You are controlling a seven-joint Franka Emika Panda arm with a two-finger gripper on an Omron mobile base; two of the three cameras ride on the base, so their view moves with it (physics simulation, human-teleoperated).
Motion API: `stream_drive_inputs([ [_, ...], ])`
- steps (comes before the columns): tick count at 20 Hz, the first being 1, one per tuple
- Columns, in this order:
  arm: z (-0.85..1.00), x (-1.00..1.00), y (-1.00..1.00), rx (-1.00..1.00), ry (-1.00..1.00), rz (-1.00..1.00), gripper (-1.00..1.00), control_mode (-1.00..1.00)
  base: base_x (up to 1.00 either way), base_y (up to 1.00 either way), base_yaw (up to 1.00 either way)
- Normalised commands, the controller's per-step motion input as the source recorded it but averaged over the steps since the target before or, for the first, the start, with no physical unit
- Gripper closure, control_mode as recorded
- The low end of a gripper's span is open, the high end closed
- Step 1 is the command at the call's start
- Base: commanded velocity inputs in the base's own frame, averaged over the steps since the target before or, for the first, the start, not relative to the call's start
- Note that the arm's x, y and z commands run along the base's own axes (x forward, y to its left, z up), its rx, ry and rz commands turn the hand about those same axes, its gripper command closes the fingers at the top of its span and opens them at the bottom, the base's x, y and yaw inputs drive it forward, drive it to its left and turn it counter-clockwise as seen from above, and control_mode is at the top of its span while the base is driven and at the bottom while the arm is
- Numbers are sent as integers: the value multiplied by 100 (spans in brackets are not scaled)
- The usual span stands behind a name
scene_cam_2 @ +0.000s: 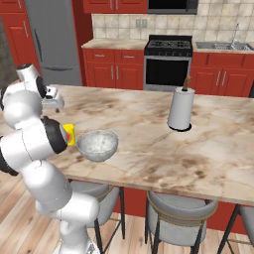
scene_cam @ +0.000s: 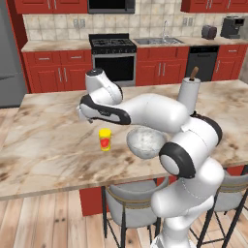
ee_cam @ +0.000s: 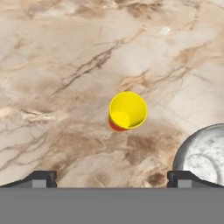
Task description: Place the cup inside the bowl on the dining table and move the bowl to any counter.
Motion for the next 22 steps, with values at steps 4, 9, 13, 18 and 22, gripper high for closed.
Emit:
stream_drive_inputs([
  [4, -7, 0, 0, -9, 0, 0, -100, -100, 0, 0, 0],
  [9, -7, 0, 0, -4, 0, 0, -100, -100, 0, 0, 0],
  [13, -6, 0, 0, -1, 0, 0, -100, -100, 0, 0, 0],
  [18, 0, 9, 0, 0, 0, 0, -100, -100, 0, 0, 0],
  [22, -4, 28, 0, 0, 0, 0, -100, -100, 0, 0, 0],
])
